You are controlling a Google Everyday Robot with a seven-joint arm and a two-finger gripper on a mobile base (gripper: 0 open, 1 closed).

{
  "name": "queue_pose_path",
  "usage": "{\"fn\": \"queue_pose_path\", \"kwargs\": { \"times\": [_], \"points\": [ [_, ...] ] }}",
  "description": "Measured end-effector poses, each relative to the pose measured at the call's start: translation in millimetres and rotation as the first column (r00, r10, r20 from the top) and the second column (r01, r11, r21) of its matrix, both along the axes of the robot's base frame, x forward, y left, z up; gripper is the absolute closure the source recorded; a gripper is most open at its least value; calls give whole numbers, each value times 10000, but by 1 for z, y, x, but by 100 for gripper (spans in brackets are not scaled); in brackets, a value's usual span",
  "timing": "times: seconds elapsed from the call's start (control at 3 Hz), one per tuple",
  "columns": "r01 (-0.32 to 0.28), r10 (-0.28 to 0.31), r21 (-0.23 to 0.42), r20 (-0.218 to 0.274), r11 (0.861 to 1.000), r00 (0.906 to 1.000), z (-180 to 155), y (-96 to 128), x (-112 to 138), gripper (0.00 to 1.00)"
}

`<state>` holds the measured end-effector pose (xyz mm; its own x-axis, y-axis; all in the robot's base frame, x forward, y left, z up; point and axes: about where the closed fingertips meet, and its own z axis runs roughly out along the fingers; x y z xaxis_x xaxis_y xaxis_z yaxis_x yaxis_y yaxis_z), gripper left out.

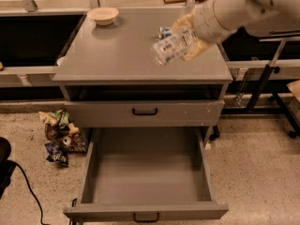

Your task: Pick blue plastic bottle from middle drawer and place on counter

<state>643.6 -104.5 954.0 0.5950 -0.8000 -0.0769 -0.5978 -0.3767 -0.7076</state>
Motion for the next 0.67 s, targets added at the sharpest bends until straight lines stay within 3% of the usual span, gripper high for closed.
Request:
{"fn": "queue_pose_path", "kwargs": {
  "times": [0.33,0.67],
  "points": [
    [238,-224,849,-173,9961,9996,27,16,38,100],
    [355,-372,1152,127,9927,9992,50,17,46,100]
  ]
}}
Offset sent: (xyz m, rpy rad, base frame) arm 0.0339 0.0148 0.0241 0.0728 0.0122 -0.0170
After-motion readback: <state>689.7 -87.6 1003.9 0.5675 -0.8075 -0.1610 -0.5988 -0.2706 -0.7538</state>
